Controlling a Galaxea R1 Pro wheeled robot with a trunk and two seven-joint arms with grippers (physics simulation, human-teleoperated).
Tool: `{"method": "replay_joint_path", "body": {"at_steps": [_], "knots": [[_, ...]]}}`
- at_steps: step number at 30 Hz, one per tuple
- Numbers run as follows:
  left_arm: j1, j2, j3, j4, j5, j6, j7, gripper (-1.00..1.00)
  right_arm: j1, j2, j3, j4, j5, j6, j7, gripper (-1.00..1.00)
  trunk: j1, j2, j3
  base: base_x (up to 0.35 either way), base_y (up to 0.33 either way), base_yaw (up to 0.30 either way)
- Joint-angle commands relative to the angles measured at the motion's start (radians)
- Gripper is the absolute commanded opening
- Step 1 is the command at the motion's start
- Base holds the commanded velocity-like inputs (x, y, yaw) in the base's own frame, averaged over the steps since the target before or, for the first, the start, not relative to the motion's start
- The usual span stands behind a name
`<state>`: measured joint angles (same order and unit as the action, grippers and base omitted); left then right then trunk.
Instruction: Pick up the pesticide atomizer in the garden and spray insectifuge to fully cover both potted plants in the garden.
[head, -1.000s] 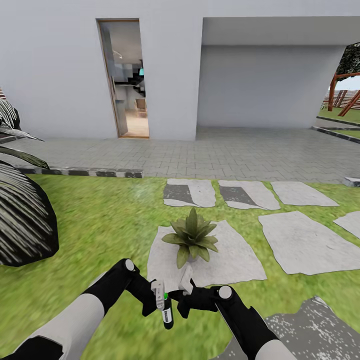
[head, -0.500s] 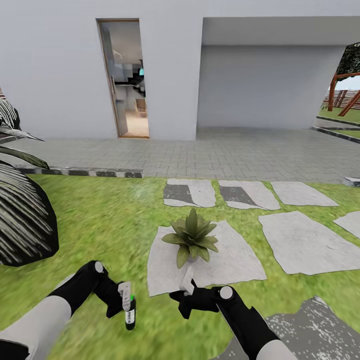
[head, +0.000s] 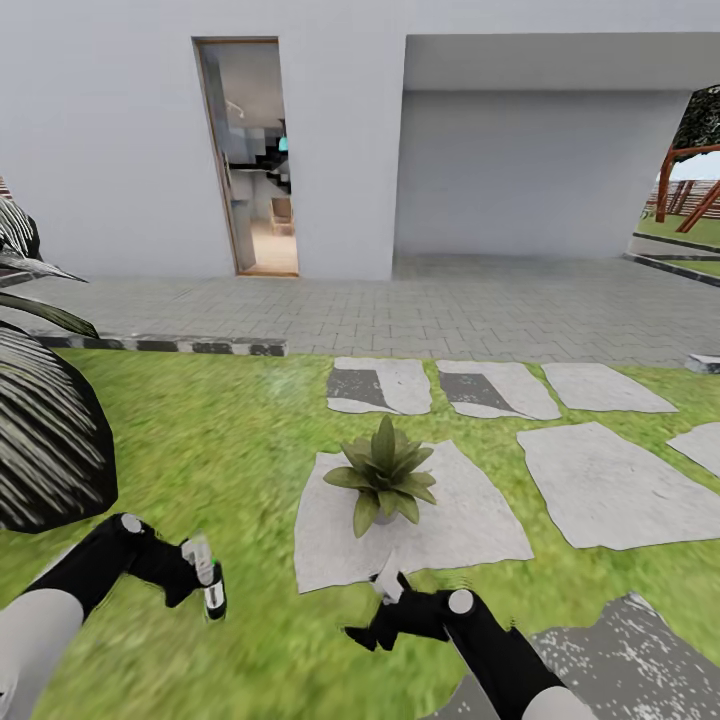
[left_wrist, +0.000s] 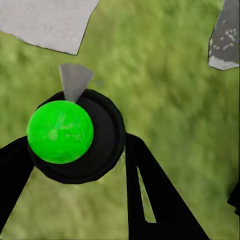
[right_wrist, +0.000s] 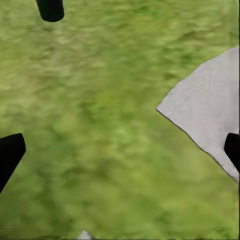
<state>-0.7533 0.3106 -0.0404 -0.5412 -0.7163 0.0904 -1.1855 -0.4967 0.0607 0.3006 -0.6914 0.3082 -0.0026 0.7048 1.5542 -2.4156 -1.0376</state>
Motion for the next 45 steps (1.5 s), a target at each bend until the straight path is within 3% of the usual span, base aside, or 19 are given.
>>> {"method": "replay_joint_path", "body": {"at_steps": [1, 3, 4, 5, 9, 11, 14, 17, 18, 19, 21, 24, 30, 32, 35, 41, 45], "knots": [[-0.002, 0.0, 0.05, -0.002, 0.001, 0.013, 0.012, -1.0, 0.0, -0.005, 0.0, 0.028, 0.007, -0.001, -0.058, 1.0, 0.0, 0.0, -0.001, 0.0, 0.0, 0.0], [-0.004, -0.003, 0.133, -0.002, -0.002, 0.046, 0.026, -1.0, 0.0, -0.021, 0.002, 0.103, 0.005, -0.008, -0.188, 1.0, 0.0, 0.0, -0.001, 0.0, 0.0, 0.0], [-0.006, -0.006, 0.171, -0.003, -0.003, 0.118, 0.033, -1.0, 0.0, -0.031, 0.001, 0.178, 0.003, -0.028, -0.287, 1.0, 0.0, 0.0, -0.001, 0.0, 0.0, 0.0], [-0.007, -0.008, 0.183, -0.004, -0.004, 0.187, 0.039, -1.0, 0.0, -0.035, 0.001, 0.234, 0.001, -0.057, -0.345, 1.0, 0.0, 0.0, -0.001, 0.0, 0.0, 0.0], [-0.008, -0.013, 0.193, -0.016, -0.007, 0.304, 0.042, -1.0, 0.001, -0.058, -0.002, 0.383, -0.007, -0.147, -0.523, 1.0, 0.0, 0.0, -0.001, 0.0, 0.0, 0.0], [-0.008, -0.015, 0.193, -0.023, -0.01, 0.334, 0.041, -1.0, 0.002, -0.069, -0.02, 0.479, -0.044, -0.198, -0.656, 1.0, 0.0, 0.0, -0.001, 0.0, 0.0, 0.0], [-0.008, -0.019, 0.178, -0.026, -0.033, 0.421, 0.036, -1.0, 0.004, -0.077, -0.043, 0.6, -0.132, -0.269, -0.797, 1.0, 0.0, 0.0, -0.001, 0.0, 0.0, 0.0], [-0.009, -0.033, 0.147, -0.031, -0.049, 0.501, 0.033, -1.0, 0.006, -0.098, -0.05, 0.645, -0.233, -0.297, -0.872, 1.0, 0.0, 0.0, -0.001, 0.0, 0.0, 0.0], [-0.009, -0.041, 0.131, -0.033, -0.052, 0.516, 0.033, -1.0, 0.006, -0.108, -0.051, 0.651, -0.277, -0.3, -0.888, 1.0, 0.0, 0.0, -0.001, 0.0, 0.0, 0.0], [-0.009, -0.053, 0.102, -0.037, -0.054, 0.533, 0.032, -1.0, 0.007, -0.121, -0.051, 0.656, -0.349, -0.303, -0.902, 1.0, 0.0, 0.0, -0.001, 0.0, 0.0, 0.0], [-0.01, -0.065, 0.055, -0.039, -0.057, 0.562, 0.031, -1.0, 0.007, -0.131, -0.051, 0.66, -0.437, -0.305, -0.909, 1.0, 0.0, 0.0, -0.001, 0.0, 0.0, 0.0], [-0.015, -0.072, -0.008, -0.039, -0.057, 0.613, 0.017, -1.0, 0.007, -0.138, -0.051, 0.662, -0.499, -0.308, -0.912, 1.0, 0.0, 0.0, -0.001, 0.0, 0.0, 0.0], [-0.038, -0.06, -0.033, -0.039, -0.061, 0.63, -0.077, -1.0, 0.007, -0.143, -0.049, 0.661, -0.515, -0.308, -0.91, 1.0, 0.0, 0.0, -0.001, 0.0, 0.0, 0.0], [-0.043, -0.064, -0.036, -0.039, -0.063, 0.63, -0.083, -1.0, 0.007, -0.143, -0.048, 0.662, -0.512, -0.308, -0.909, 1.0, 0.0, 0.0, -0.001, 0.0, 0.0, 0.0], [-0.046, -0.074, -0.034, -0.04, -0.094, 0.631, -0.086, -1.0, 0.007, -0.142, -0.046, 0.664, -0.51, -0.307, -0.91, 1.0, 0.0, 0.0, -0.001, 0.0, 0.0, 0.0], [-0.046, -0.133, -0.032, -0.04, -0.191, 0.633, -0.086, -1.0, 0.009, -0.14, -0.047, 0.664, -0.512, -0.306, -0.915, 1.0, 0.0, 0.0, -0.001, 0.116, 0.0, 0.0], [-0.047, -0.156, -0.03, -0.04, -0.208, 0.634, -0.086, -1.0, 0.009, -0.138, -0.047, 0.664, -0.514, -0.306, -0.915, 1.0, 0.0, 0.0, -0.001, 0.314, 0.0, 0.0]]}}
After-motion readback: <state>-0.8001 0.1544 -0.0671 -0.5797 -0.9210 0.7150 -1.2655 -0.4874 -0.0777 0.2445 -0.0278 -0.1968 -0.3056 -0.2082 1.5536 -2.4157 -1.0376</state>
